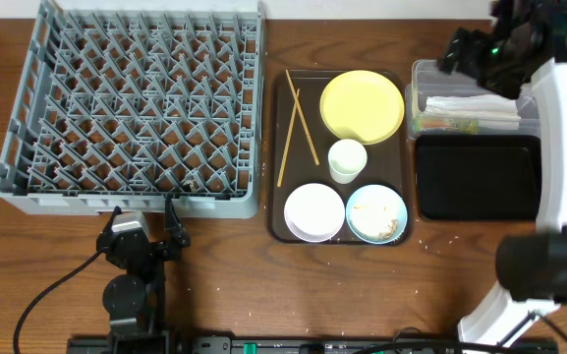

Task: Sort waste into correct bins and load items into the dishwasher
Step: 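Carry the green wrapper with the right gripper and drop it into the clear bin, then lower the right gripper to the blue plate of rice and grasp its rim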

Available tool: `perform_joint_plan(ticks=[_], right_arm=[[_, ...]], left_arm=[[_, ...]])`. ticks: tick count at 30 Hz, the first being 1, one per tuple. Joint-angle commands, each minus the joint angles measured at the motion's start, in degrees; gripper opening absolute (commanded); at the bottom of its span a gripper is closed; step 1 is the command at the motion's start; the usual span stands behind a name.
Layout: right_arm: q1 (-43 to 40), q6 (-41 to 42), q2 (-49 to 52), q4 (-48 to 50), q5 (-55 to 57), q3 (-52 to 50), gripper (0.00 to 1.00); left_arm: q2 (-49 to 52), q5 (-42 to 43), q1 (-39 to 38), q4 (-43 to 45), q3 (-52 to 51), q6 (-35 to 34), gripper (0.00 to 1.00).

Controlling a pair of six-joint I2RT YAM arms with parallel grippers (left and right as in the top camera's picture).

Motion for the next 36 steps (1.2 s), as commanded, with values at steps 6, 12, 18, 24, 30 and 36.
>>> perform_joint_plan(ticks=[6,12,18,24,30,36], right_arm=[[13.75,-1.09,-1.18,-10.54,4.52,-1.79,0.83],[21.94,1.44,-1.09,-9.4,7.45,-8.44,0.84],[25.29,9.73,-1.09,-0.13,12.85,-18.36,0.84],[24.92,10.67,-1.09,6.29,12.68,-22.93,0.84],[25.7,9.92,-1.09,3.61,12.68,-23.82,0.8],[30.67,-1.01,-1.11,1.49,12.63,-30.36,0.77]], left_arm=[[-0.28,-1.11,-0.17,-1.09,-1.73,0.35,0.89],[-0.28,-1.11,-0.17,-1.09,-1.73,0.37,0.89],[-0.28,-1.11,-0.17,-1.09,-1.73,0.35,0.89],[-0.28,-1.11,-0.17,-1.09,-1.73,0.35,0.89],[-0.28,-1.11,-0.17,-1.09,-1.73,0.35,0.89],[-0.28,-1.11,-0.17,-1.09,-1.73,0.35,0.89]])
